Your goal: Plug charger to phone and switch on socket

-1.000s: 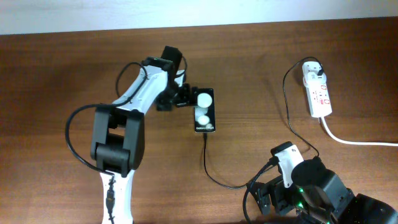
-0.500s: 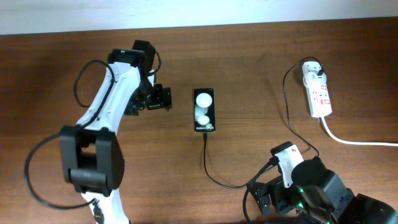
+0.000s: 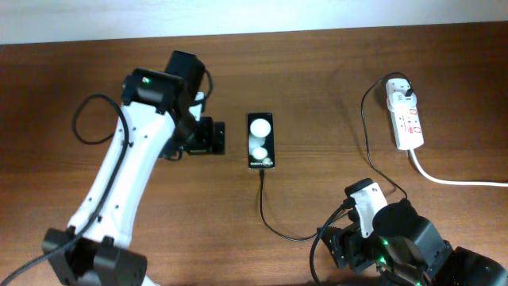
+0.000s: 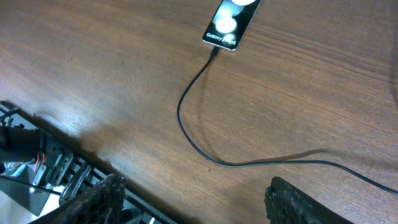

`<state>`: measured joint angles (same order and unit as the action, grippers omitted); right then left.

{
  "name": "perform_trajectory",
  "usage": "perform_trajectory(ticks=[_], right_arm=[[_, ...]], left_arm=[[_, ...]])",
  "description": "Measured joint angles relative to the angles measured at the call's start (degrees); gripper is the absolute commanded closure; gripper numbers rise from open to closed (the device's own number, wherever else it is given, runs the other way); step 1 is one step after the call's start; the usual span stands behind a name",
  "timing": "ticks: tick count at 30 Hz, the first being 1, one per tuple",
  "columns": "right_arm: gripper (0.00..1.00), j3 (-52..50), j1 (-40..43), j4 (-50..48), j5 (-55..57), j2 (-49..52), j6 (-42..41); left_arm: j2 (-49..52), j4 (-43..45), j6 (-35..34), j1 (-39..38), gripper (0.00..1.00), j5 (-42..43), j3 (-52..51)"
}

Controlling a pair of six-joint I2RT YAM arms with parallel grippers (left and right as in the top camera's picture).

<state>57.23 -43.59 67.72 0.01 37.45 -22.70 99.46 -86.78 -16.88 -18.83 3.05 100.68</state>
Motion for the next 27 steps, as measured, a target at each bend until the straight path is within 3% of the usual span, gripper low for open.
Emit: perform_trajectory(ticks=[5, 6, 8, 11, 13, 14, 15, 16, 17, 18, 19, 27], right_arm=[[0.19, 0.00, 0.00, -0.02, 0.02, 0.00, -0.02], [0.19, -0.02, 0.00, -0.02, 0.02, 0.00, 0.00], [0.19, -0.02, 0.00, -0.02, 0.02, 0.00, -0.02], [0.11, -0.07, 0.00, -0.02, 0.02, 0.00, -0.07], [0.01, -0.07, 0.00, -0.07, 0.04, 0.00, -0.09], [0.01, -0.09, 0.00, -0.04, 0.00, 0.00, -0.07], [0.01, -0.09, 0.00, -0.04, -0.02, 0.00, 0.02], [0.01, -0.11, 0.00, -0.07, 0.02, 0.00, -0.02], [0.01, -0.11, 0.00, -0.07, 0.00, 0.00, -0.02], [0.01, -0.13, 0.00, -0.44, -0.02, 0.00, -0.02], [0.01, -0.13, 0.00, -0.68, -0.11, 0.00, -0.04], [0.03, -0.13, 0.00, -4.22, -0.46, 0.00, -0.04]], left_arm=[[-9.60, -0.96, -0.87, -5.01, 0.01, -4.68, -0.15], [-12.17, -1.40, -0.92, -5.01, 0.05, -5.75, -0.15], [-17.11, -2.38, -0.96, -5.01, 0.23, -8.28, -0.20], [-22.80, -2.99, -1.33, -5.01, 0.66, -11.08, -2.08], [-27.74, -2.64, -1.29, -5.01, 0.61, -12.33, -4.98], [-29.92, -2.71, -1.33, -5.01, 0.56, -12.61, -6.73], [-33.57, -1.92, -1.73, -5.01, 0.57, -12.85, -10.12], [-36.48, -0.70, -2.12, -5.01, 0.73, -12.96, -12.79], [-38.56, 0.04, -2.43, -5.01, 0.78, -13.03, -14.93], [-40.72, 1.38, -2.64, -5.01, 0.94, -13.09, -17.64], [-42.36, 1.92, -2.93, -5.01, 1.00, -13.14, -20.02], [-44.98, 6.99, -9.53, -5.01, 1.00, -13.18, -25.51]])
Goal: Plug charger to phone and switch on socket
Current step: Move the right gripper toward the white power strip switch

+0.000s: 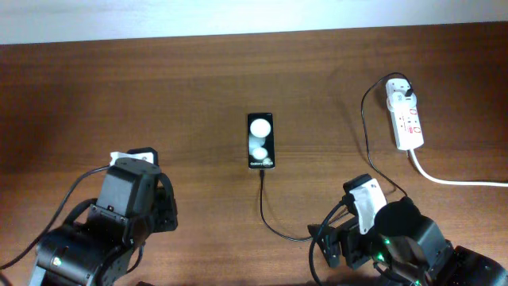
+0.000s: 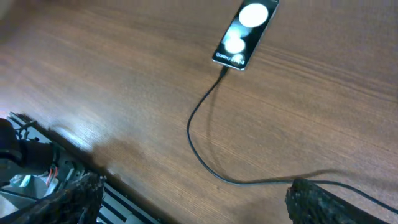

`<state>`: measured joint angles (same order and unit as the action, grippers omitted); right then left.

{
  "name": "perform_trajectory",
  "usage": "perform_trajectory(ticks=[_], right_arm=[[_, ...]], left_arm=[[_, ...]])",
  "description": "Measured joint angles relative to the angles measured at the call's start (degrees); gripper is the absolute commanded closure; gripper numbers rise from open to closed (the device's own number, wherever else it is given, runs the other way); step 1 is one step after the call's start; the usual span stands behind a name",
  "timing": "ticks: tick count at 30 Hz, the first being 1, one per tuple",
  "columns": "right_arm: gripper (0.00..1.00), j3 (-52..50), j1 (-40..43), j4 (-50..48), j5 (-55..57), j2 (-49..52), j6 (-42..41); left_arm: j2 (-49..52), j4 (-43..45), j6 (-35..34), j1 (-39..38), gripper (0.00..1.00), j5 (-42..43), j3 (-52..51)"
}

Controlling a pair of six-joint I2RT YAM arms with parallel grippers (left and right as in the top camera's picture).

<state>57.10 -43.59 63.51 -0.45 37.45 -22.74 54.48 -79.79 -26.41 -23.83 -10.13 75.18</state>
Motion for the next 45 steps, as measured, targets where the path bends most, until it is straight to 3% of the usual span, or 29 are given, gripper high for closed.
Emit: perform_trajectory(ticks=[7, 11, 13, 14, 15, 16, 18, 26, 34, 45], right_arm=[[0.04, 0.00, 0.00, -1.03, 0.00, 0.00, 0.00], [0.38, 0.00, 0.00, -1.64, -0.07, 1.27, -0.28], [0.58, 0.00, 0.00, -2.78, -0.31, 4.04, -0.26], [0.71, 0.00, 0.00, -3.41, -0.22, 5.66, -0.37], [0.83, 0.00, 0.00, -4.20, -0.28, 8.20, -0.04], [0.91, 0.00, 0.00, -5.16, -0.22, 11.30, -0.07], [0.96, 0.00, 0.00, -6.49, -0.26, 16.37, -0.83], [0.96, 0.00, 1.99, -7.85, 2.60, 28.85, -9.75], [0.96, 0.00, 22.62, -5.46, -0.48, 29.27, -13.55], [0.96, 0.00, 44.74, -3.78, -2.80, 31.26, -13.73]], left_arm=[[2.78, -2.12, -9.38, 0.00, 1.00, 0.07, -0.09], [3.85, -2.23, -11.37, 0.00, 1.00, 1.36, -0.09], [4.28, -2.23, -10.62, 0.00, 0.73, 1.66, -0.09], [4.37, -2.27, -9.88, 0.00, 0.48, 1.70, -0.11], [4.35, -2.25, -9.01, 0.00, 0.11, 1.84, -0.11], [4.35, -2.27, -8.31, 0.00, 0.01, 1.75, -0.13], [4.35, -2.29, -7.67, 0.00, 0.01, 1.66, -0.13], [4.35, -2.47, -7.61, 0.00, 0.01, 1.53, -0.15], [4.35, -2.45, -7.58, 0.00, 0.01, 1.53, -0.15], [4.35, -2.45, -7.43, 0.00, 0.00, 1.53, -0.15]])
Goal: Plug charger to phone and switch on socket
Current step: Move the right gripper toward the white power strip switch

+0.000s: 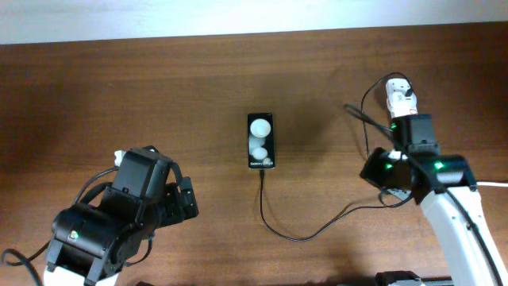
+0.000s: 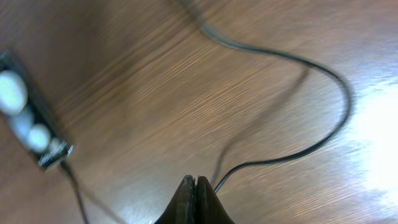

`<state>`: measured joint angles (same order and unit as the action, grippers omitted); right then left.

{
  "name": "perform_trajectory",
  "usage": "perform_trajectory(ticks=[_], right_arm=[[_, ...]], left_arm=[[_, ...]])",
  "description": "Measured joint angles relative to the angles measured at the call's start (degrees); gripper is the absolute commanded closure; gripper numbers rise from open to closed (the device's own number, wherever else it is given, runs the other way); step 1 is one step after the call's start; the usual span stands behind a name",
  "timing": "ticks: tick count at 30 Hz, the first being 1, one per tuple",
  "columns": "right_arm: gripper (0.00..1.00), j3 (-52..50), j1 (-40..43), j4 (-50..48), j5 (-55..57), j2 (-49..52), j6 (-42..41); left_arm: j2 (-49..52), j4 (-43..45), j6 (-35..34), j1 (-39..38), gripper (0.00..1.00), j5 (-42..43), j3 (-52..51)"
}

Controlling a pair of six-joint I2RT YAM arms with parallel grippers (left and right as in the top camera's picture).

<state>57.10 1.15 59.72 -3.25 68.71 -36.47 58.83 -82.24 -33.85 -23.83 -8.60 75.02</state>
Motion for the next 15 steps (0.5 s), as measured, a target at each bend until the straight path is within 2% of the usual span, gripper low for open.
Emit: perform_trajectory(ticks=[6, 15], right_arm=[[0.96, 2.54, 10.29, 0.46, -0.04, 9.20, 0.31], [0.96, 22.80, 14.99, 4.66, 0.02, 25.46, 0.96]], left_arm=[[0.00, 0.02, 0.00, 0.00, 0.01, -0.02, -0.04], [-4.13, -0.02, 0.00, 0.00, 0.01, -0.02, -0.15]])
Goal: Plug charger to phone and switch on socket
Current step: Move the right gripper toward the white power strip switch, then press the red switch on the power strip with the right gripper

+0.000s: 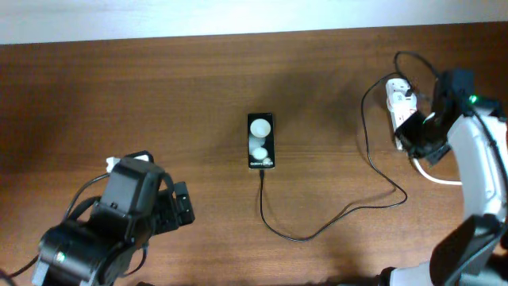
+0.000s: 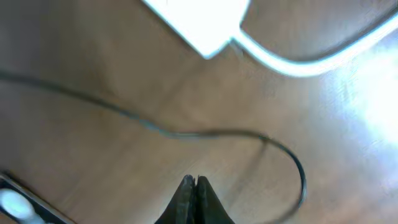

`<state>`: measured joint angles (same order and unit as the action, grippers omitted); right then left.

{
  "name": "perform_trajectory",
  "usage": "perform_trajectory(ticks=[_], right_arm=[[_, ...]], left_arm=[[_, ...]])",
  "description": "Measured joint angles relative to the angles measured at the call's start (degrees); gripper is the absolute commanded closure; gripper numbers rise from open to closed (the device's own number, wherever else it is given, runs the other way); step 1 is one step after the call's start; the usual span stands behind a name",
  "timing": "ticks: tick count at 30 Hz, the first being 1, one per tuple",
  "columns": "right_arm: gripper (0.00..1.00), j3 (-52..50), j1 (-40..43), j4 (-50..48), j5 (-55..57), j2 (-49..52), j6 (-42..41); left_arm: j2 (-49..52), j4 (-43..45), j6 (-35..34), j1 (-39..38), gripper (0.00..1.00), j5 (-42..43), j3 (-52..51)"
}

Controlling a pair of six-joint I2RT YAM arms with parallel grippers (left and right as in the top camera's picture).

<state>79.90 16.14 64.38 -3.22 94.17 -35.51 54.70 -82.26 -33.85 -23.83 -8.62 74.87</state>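
The black phone [image 1: 261,141] lies screen-up at mid table with the black charger cable [image 1: 317,230] in its bottom end. That cable loops right and up to the plug [image 1: 399,83] in the white socket strip [image 1: 397,105]. My right gripper [image 1: 406,131] is shut with nothing in it and hovers over the strip's near half. The right wrist view shows its shut tips [image 2: 194,185] over wood, just short of the strip's end [image 2: 199,22] and its white cord [image 2: 298,61], with the cable [image 2: 186,134] crossing between. My left gripper [image 1: 181,208] rests at the front left, far from the phone.
The strip's white cord [image 1: 444,179] runs off to the right under my right arm [image 1: 476,171]. Slack cable [image 1: 367,119] curves along the strip's left side. My left arm's body [image 1: 103,234] fills the front left corner.
My right arm has swung from left of and below the strip to its right side. Its shut gripper now sits over the strip. My left arm has shifted slightly left.
First my left gripper sat just left of the phone, which had the cable in it. My right gripper stood open at the front edge. The left arm then drew back to the front left. My right gripper later appeared shut near the strip, and now hovers over it.
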Motion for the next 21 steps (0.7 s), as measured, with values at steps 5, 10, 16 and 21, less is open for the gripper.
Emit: perform_trajectory(ticks=[5, 10, 16, 21], right_arm=[[0.96, 10.82, 4.24, 0.02, 1.22, 5.44, -0.55], [0.96, 17.92, 6.82, 0.00, 4.50, 11.41, -0.87], [0.96, 23.08, 6.82, -1.95, 4.66, 15.93, -1.01], [0.96, 23.28, 6.82, -5.33, 3.45, 19.23, -1.16]], left_arm=[[-3.89, 0.02, 0.02, 4.42, 0.01, 0.02, 0.00], [-7.67, 0.00, 0.00, 13.05, 0.01, -0.22, 0.00], [-9.18, -0.17, 0.02, 14.01, 0.01, -0.22, 0.00], [-9.18, -0.15, 0.02, 14.01, 0.01, -0.24, 0.00]])
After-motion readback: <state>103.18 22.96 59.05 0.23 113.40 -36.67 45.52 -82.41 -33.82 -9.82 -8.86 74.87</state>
